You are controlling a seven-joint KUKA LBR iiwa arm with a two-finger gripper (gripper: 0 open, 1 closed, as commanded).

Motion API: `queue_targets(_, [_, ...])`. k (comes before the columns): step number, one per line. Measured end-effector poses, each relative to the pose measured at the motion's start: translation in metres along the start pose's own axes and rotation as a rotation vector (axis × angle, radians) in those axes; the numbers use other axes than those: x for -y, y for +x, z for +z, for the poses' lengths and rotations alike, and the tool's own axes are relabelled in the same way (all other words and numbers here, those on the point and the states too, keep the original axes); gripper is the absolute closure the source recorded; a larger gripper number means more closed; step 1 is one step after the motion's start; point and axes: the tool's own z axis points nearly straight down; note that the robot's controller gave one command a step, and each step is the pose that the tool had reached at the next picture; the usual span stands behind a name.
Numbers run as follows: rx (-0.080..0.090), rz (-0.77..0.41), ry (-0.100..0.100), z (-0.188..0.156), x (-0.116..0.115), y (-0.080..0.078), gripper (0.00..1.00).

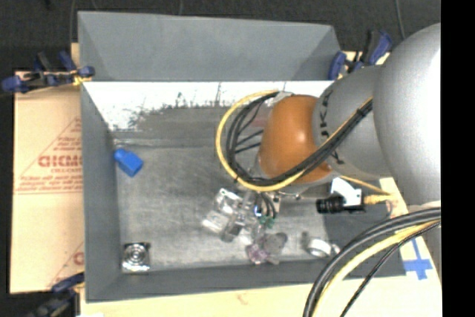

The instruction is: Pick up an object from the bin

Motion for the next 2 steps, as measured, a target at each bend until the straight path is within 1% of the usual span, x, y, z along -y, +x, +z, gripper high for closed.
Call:
queue_targets(1, [-0.001,0.003,-0.001,-0.002,-0.001,-0.001,1.00])
queue_targets(2, [0.001,-0.075,0.001,-0.142,-0.027,0.023,1.00])
